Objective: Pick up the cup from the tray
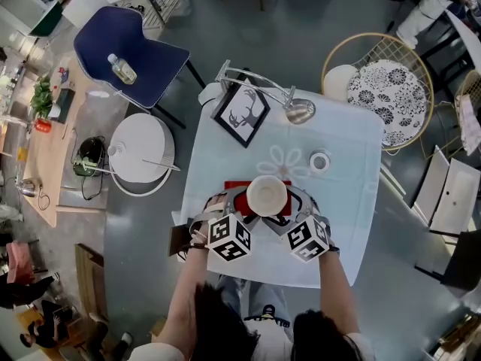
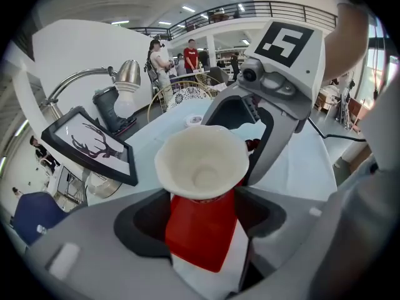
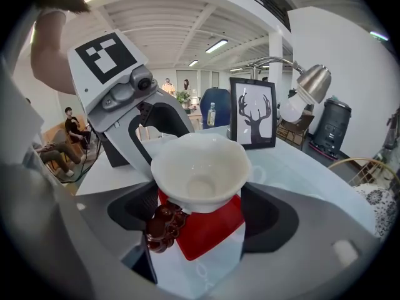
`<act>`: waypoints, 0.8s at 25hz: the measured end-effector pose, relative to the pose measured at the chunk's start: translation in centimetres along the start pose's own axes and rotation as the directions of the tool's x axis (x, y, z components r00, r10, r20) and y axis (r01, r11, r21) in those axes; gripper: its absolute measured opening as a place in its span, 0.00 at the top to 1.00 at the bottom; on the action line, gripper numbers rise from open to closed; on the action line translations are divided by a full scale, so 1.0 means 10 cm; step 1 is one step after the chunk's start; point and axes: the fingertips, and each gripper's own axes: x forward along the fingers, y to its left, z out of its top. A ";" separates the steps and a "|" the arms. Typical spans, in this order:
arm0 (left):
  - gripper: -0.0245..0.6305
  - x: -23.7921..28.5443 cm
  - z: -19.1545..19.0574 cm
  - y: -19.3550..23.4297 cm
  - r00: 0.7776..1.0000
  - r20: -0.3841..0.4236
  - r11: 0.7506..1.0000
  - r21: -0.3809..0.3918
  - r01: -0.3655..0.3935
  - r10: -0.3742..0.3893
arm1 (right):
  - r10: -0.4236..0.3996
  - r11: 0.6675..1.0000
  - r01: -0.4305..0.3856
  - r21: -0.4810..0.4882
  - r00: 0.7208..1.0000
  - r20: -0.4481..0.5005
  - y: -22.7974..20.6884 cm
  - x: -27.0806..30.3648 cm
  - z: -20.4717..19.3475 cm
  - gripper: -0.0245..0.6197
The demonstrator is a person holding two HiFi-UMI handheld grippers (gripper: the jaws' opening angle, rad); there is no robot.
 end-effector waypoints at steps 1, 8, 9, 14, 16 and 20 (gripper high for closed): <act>0.48 0.00 0.00 0.00 1.000 0.001 1.000 -0.001 0.001 -0.001 | -0.002 1.000 0.002 -0.001 1.000 0.002 -0.01 0.00 0.00 0.31; 0.48 -0.05 0.03 0.01 1.000 0.011 1.000 0.010 0.001 -0.001 | -0.020 1.000 0.020 -0.002 1.000 0.011 0.00 -0.03 0.04 0.31; 0.48 -0.07 0.04 0.01 1.000 0.016 1.000 0.011 -0.001 0.001 | -0.022 1.000 0.022 -0.004 1.000 0.016 0.00 -0.05 0.06 0.31; 0.48 -0.18 0.17 -0.01 0.999 0.038 0.999 0.035 -0.003 0.002 | -0.044 0.999 0.044 -0.007 0.998 0.036 -0.01 -0.21 0.14 0.31; 0.48 -0.21 0.26 -0.04 0.999 0.047 0.999 0.052 0.001 -0.004 | -0.058 0.998 0.058 -0.004 0.998 0.034 -0.03 -0.30 0.12 0.31; 0.48 -0.23 0.45 -0.16 0.997 0.069 0.996 0.090 0.020 -0.026 | -0.101 0.995 0.101 0.009 0.995 0.025 -0.07 -0.51 0.04 0.31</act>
